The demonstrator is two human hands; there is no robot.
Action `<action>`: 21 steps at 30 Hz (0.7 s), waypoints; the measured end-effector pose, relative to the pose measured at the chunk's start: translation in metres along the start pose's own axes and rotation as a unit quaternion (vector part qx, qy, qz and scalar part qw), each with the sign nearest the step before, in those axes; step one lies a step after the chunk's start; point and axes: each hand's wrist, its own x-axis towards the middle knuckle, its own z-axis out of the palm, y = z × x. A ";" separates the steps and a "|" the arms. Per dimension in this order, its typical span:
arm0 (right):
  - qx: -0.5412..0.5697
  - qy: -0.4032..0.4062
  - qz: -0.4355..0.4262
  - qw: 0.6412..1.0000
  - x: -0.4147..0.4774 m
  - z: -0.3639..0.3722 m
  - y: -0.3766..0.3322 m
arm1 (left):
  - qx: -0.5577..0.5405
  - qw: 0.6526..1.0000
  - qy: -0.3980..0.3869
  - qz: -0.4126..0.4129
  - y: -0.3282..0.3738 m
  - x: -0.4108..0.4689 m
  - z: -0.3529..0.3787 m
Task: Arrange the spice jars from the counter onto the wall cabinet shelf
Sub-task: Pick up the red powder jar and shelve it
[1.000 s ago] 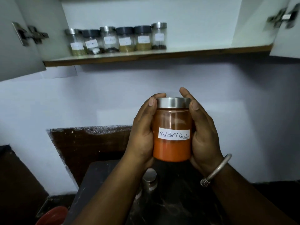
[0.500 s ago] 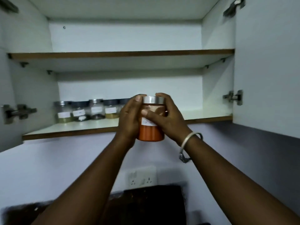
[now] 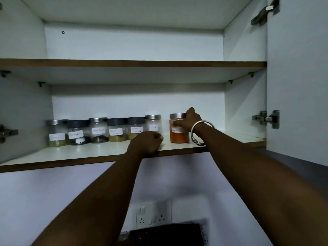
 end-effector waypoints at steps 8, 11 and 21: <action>-0.063 -0.044 0.023 0.997 0.057 0.044 0.001 | 0.010 1.000 0.006 0.024 -0.008 0.007 0.002; -0.087 -0.060 0.023 0.994 0.065 0.053 -0.009 | 0.024 0.999 0.021 0.031 -0.007 0.006 0.003; -0.086 -0.047 0.051 0.994 0.081 0.065 -0.006 | 0.051 0.998 0.030 0.029 -0.006 0.010 0.006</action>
